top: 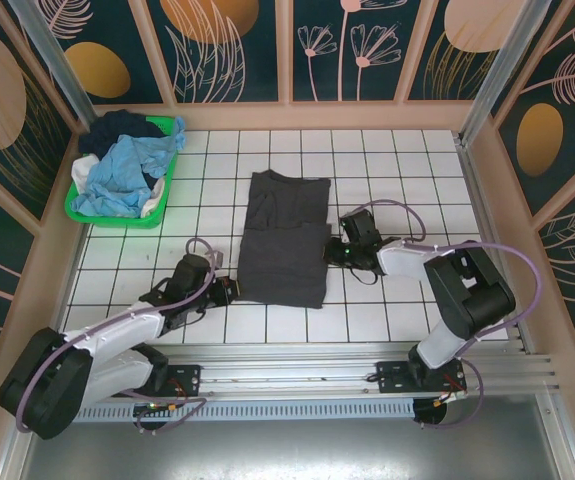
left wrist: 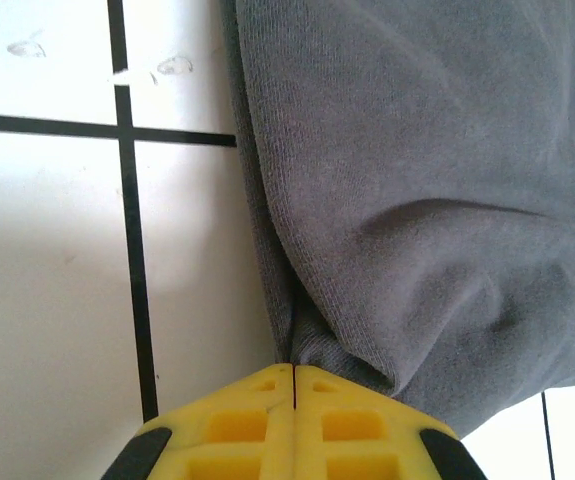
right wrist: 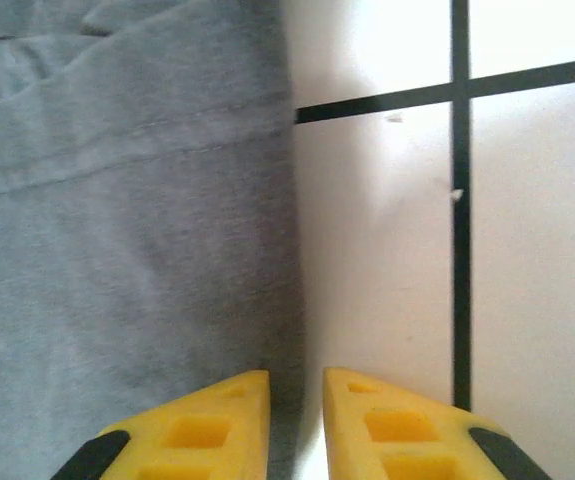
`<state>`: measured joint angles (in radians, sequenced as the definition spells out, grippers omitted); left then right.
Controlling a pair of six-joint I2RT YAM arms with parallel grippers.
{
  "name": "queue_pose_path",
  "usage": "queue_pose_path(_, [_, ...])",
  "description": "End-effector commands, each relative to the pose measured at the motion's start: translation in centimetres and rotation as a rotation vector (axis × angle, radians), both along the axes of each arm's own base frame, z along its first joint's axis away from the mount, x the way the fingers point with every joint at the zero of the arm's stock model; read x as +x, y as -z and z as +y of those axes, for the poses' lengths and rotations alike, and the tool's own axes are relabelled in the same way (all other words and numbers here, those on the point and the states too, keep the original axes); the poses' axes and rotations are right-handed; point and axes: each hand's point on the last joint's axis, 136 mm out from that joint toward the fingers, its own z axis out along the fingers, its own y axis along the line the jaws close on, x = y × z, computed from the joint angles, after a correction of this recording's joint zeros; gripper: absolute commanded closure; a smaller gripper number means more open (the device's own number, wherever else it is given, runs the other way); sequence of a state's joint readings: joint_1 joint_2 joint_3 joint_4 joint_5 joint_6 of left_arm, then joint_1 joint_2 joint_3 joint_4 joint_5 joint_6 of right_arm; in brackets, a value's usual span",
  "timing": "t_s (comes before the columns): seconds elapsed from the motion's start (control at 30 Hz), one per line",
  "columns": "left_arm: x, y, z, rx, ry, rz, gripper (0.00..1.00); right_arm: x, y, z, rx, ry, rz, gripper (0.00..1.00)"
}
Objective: Fold and stack the t-shirts
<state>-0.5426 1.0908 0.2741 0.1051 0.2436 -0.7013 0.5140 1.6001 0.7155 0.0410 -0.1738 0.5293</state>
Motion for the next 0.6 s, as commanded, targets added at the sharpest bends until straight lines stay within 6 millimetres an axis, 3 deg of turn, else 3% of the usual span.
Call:
queue_pose_path(0.0, [-1.2,0.1,-0.6,-0.056,0.026,0.031,1.00,-0.9,-3.5,1.4,0.029,-0.051,-0.083,0.73])
queue_pose_path(0.13, [-2.2,0.5,-0.1,-0.075,0.014,0.047,1.00,-5.6,-3.6,2.2,0.011,-0.116,-0.099,0.60])
queue_pose_path(0.2, [-2.5,1.1,0.3,-0.068,-0.006,0.062,0.86,-8.3,-3.2,2.4,0.025,-0.147,-0.080,0.56])
queue_pose_path(0.33, [-3.0,1.2,0.6,-0.071,-0.016,0.071,0.71,-13.0,-1.8,1.7,0.034,-0.151,-0.016,0.42])
queue_pose_path(0.47, [-2.7,0.0,0.5,-0.097,-0.025,0.035,0.55,-15.2,-0.7,-0.2,-0.023,-0.105,0.040,0.41])
queue_pose_path(0.57, [-2.5,-0.5,0.2,-0.114,-0.013,0.018,0.50,-16.2,-1.0,1.3,0.065,-0.151,0.048,0.40])
